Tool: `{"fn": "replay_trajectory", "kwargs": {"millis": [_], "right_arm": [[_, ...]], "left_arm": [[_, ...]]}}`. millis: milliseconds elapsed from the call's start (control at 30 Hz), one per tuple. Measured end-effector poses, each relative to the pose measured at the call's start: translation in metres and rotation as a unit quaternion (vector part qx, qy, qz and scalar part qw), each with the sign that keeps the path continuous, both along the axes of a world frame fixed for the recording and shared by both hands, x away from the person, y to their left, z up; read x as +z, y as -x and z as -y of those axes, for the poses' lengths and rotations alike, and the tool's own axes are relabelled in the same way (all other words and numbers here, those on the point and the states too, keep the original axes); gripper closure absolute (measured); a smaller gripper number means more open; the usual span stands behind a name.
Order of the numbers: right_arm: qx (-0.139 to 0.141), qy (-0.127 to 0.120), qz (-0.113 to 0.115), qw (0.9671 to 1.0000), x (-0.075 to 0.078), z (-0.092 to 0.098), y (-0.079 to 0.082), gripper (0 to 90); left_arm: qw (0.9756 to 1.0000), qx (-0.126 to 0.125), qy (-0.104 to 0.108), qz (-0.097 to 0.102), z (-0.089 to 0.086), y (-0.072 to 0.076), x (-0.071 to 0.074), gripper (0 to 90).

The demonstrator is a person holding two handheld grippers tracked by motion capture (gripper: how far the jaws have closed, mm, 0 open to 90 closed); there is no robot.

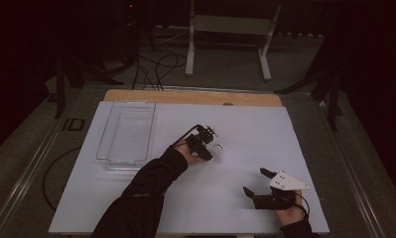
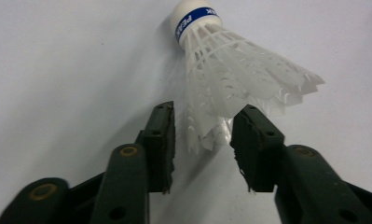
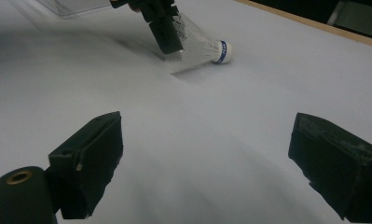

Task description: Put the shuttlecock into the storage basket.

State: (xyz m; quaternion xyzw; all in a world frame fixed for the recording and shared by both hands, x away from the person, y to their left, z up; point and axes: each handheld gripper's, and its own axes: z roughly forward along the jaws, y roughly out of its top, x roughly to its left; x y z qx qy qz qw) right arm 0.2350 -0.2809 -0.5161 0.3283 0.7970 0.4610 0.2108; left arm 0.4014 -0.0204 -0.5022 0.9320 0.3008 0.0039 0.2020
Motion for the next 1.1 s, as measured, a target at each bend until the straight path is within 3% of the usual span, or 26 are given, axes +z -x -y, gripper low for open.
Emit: {"fn": "replay_trajectory", "kwargs": {"millis": [300,633,1100], "right_arm": [[0.000,-0.001,-0.001,1.0000,0.000,0.000,0.000,10.0],[0.001,0.000,-0.001,1.0000,0.000,0.000,0.000,10.0],[-0.001,0.000,-0.002,1.0000,0.000,0.000,0.000,10.0]], "left_arm": [[0.9999,0.003,-0.010,-0.001,0.006,-0.001,0.000,76.5],[0.9999,0.009,-0.007,-0.007,0.011,-0.002,-0.001,89.1],[1.0000,-0.001,-0.001,0.007,0.006,0.001,0.016,90.0]]}}
